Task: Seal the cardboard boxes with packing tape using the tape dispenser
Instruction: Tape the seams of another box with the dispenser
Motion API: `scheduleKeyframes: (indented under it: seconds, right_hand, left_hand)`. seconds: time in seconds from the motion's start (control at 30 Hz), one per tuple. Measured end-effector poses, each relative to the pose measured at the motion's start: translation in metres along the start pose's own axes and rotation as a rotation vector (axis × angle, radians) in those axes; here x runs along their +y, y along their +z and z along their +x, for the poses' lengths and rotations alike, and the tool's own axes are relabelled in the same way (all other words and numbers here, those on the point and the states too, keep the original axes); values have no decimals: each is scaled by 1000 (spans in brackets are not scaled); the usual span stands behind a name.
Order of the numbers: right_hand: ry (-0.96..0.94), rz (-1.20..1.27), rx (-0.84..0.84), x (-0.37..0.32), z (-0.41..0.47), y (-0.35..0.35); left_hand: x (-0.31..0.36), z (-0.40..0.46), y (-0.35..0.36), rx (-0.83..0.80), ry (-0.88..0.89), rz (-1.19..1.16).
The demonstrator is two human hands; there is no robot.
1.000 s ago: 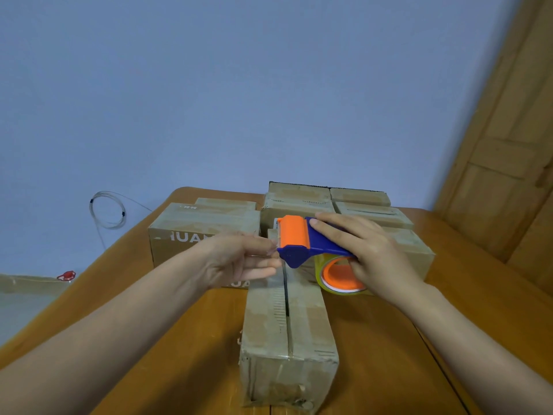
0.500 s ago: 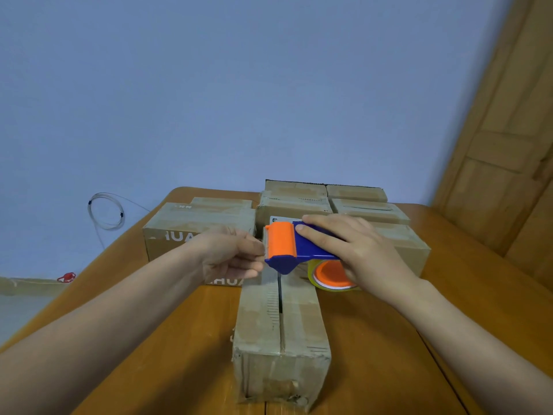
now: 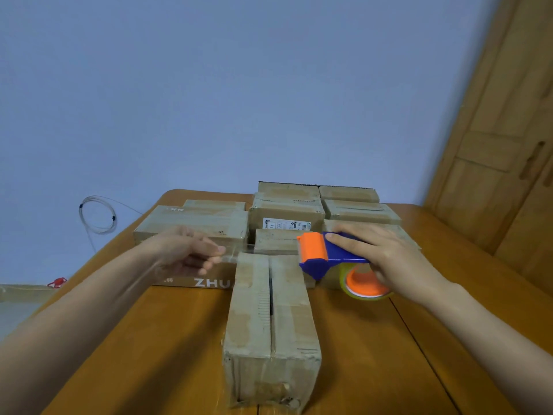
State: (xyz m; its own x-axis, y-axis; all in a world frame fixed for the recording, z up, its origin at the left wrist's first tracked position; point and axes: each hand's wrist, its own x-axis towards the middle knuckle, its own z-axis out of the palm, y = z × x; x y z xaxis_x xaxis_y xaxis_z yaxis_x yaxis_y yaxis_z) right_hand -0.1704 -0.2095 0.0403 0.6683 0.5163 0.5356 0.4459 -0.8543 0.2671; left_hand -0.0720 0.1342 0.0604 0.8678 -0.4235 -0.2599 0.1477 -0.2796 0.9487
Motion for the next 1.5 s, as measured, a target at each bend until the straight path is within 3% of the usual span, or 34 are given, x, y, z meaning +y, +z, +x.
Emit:
scheduleKeyframes:
  seconds: [0.33,0.67,1.2,1.5]
  right_hand:
    - [83,42,26,46,-30,-6]
    - [149,58,11,63,-23,18]
    - [205,94,-72,68,-22,47]
    - [271,173,-98,58,-33,57]
  left_hand:
    - [-10,12,-31,52,12,-65]
    - [-21,35,-19,101,12,-197]
    - [-40,53,-9,333,101,-237]
    - [-58,60,-9,286,65,-242]
